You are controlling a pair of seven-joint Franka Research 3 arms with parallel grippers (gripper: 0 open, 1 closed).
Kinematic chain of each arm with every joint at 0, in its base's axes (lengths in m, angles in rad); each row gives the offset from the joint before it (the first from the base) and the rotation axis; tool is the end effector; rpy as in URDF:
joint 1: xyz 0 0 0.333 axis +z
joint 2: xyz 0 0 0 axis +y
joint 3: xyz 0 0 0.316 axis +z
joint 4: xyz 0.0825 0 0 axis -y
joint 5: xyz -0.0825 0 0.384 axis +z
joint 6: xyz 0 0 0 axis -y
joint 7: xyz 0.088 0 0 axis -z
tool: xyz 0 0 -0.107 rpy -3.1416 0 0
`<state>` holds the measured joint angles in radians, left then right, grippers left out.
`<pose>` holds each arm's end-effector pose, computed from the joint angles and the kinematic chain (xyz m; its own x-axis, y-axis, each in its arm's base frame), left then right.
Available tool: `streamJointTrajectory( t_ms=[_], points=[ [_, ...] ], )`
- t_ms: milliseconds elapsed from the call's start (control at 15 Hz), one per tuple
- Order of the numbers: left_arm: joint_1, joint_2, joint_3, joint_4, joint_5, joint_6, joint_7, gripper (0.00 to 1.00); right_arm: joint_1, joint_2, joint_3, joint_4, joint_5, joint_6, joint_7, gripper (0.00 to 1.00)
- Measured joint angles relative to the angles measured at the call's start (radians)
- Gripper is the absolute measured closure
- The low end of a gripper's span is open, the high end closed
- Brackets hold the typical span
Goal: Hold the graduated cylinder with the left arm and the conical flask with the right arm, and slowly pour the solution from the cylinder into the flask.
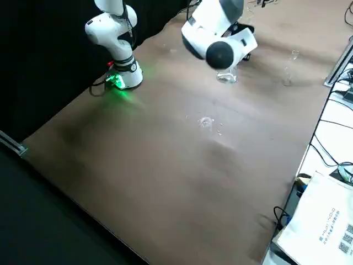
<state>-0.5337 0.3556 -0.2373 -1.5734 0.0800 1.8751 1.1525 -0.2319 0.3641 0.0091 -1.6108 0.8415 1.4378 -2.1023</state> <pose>0.4879 -0.4405 0.4370 -0.3579 -0.9337 -0.0115 -0.9331 0.3572 0.0425 0.6156 -0.0501 0.4232 -0.0712 0.5511 0.8314 0.9755 0.2123 -0.0571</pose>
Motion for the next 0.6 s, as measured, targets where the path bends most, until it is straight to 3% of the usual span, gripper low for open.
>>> streamJointTrajectory(
  t_ms=[600],
  points=[
    [-0.027,0.000,0.000,0.000,0.102,-0.010,-0.025,0.66,0.134,-0.025,0.004,-0.005,0.000,0.076,0.121,0.61]
  ],
)
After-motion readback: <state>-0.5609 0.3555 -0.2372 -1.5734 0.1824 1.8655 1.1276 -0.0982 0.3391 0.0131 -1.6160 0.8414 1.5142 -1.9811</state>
